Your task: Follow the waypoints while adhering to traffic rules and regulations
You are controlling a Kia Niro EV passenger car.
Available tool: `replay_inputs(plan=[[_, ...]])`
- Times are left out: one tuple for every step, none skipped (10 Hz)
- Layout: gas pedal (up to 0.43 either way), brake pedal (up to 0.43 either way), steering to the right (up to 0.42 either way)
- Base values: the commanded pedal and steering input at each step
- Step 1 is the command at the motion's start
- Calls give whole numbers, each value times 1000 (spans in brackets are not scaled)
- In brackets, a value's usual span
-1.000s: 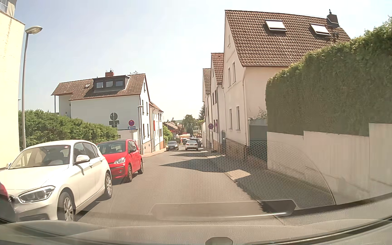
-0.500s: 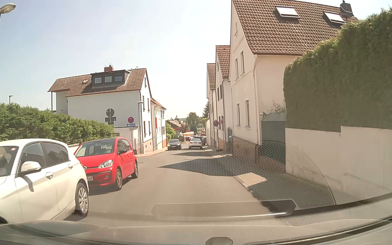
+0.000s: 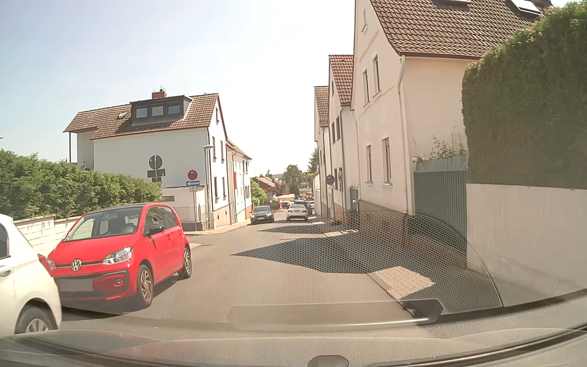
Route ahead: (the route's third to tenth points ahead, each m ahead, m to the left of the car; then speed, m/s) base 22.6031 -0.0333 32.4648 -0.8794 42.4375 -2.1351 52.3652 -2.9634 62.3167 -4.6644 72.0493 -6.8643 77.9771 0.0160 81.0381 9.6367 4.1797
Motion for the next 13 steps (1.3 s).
replay_inputs(plan=[[0, 0, -14], [0, 0, -13], [0, 0, -13], [0, 0, -9], [0, 0, -2], [0, 0, 0], [0, 0, 0], [0, 6, 1], [0, 6, 2], [0, 24, 2], [0, 61, 2], [0, 91, 2], [0, 159, 1]])
